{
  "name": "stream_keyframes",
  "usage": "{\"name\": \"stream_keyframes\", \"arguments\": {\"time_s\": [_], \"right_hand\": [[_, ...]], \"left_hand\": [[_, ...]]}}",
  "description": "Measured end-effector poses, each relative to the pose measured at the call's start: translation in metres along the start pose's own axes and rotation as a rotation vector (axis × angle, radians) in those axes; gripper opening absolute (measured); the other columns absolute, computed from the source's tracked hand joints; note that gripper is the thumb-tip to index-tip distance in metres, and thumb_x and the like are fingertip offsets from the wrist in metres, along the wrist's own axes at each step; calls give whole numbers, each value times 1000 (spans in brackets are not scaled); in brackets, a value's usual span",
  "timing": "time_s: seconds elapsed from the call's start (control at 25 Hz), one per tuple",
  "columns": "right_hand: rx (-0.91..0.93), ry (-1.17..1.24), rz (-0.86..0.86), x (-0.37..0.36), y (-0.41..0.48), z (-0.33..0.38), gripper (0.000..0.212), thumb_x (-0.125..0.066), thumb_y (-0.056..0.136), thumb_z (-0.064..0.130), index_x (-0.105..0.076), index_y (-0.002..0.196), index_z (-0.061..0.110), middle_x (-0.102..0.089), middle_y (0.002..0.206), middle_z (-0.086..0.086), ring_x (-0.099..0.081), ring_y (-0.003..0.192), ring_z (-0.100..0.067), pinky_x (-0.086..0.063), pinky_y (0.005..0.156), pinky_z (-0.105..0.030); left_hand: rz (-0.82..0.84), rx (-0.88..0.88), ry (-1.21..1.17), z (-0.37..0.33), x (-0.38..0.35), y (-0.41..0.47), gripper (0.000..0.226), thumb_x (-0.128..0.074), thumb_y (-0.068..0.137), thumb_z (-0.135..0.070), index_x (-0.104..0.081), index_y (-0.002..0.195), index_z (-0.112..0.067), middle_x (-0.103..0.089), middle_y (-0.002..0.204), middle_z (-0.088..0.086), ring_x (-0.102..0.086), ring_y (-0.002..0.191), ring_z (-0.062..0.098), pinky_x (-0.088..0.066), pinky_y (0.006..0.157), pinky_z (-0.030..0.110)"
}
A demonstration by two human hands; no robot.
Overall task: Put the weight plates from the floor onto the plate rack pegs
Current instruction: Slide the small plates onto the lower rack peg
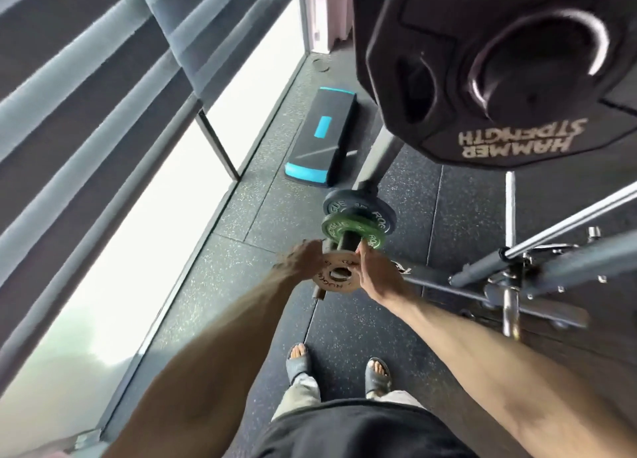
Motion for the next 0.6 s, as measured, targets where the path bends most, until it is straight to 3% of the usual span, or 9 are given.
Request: {"name": "stream_keyframes", "arguments": {"time_s": [0.08, 0.16, 0.24, 0.4, 0.52, 0.6], "right_hand": [[-17, -49, -37, -6, 0, 0, 31, -33, 107, 38, -53, 97, 16, -56, 70, 2, -58, 60, -15, -41, 46, -16], [-37, -69, -50, -10, 6, -2, 27, -38, 105, 39, -53, 106, 15, -58, 72, 3, -63, 64, -16, -49, 52, -19], [-86, -237, -85, -5, 15, -4, 17, -44, 105, 24, -47, 111, 9, -52, 69, 4, -55, 53, -9, -46, 45, -21], [-151, -499, -162, 19, 34, 6, 16, -56, 101, 20, -50, 105, 6, -64, 73, -2, -53, 53, -15, -48, 48, -29], [-180, -562, -119, 24, 44, 10, 9, -52, 102, 13, -53, 104, 3, -66, 74, -5, -60, 57, -19, -56, 56, -35], [-198, -558, -152, 31, 53, 16, 8, -47, 102, 6, -54, 102, 3, -64, 74, -6, -63, 60, -21, -53, 56, -32]], "left_hand": [[5, -126, 63, -1, 2, 9, 11, -58, 96, -9, -57, 105, -3, -64, 100, 12, -61, 81, 23, -44, 61, 23], [-58, -252, 83, -3, 6, 19, 14, -60, 96, -10, -57, 108, -3, -68, 101, 15, -66, 83, 26, -49, 66, 29], [-132, -357, 100, -7, 12, 30, 19, -62, 95, -11, -57, 112, -5, -71, 98, 16, -70, 81, 29, -53, 67, 34], [-245, -424, 165, -19, 26, 56, 22, -57, 93, -4, -59, 115, -7, -73, 93, 15, -72, 79, 31, -57, 66, 39], [-266, -491, 189, -24, 34, 67, 17, -56, 94, -2, -62, 110, -5, -72, 89, 15, -71, 74, 31, -53, 62, 35], [-265, -486, 197, -28, 40, 77, 9, -54, 95, -1, -60, 100, -5, -69, 87, 15, -69, 72, 28, -55, 61, 34]]}}
Point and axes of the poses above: each hand's wrist, its own y-axis towards the middle knuckle, its own x-axis out of the back of the hand, z = x × y, the point moved 4 cm from there along y, towards the middle knuckle
